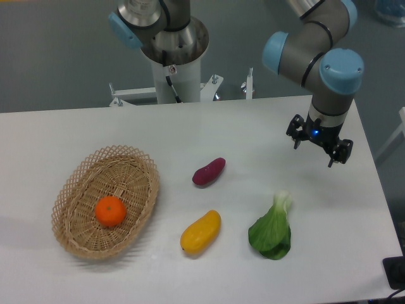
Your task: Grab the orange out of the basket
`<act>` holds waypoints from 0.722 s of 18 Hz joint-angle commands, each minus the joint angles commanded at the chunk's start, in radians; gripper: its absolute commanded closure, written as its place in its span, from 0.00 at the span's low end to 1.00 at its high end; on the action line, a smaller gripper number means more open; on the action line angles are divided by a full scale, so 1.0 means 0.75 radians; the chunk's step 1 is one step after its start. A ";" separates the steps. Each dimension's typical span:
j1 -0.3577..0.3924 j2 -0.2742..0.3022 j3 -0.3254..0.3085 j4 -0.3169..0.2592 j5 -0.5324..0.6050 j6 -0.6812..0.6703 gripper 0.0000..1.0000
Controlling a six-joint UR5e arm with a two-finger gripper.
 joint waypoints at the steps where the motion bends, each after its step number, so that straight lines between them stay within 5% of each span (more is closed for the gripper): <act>1: -0.004 0.000 0.000 0.000 0.000 -0.006 0.00; 10: -0.006 0.020 0.000 -0.027 -0.014 -0.016 0.00; 13: -0.041 0.025 -0.025 -0.020 -0.049 -0.155 0.00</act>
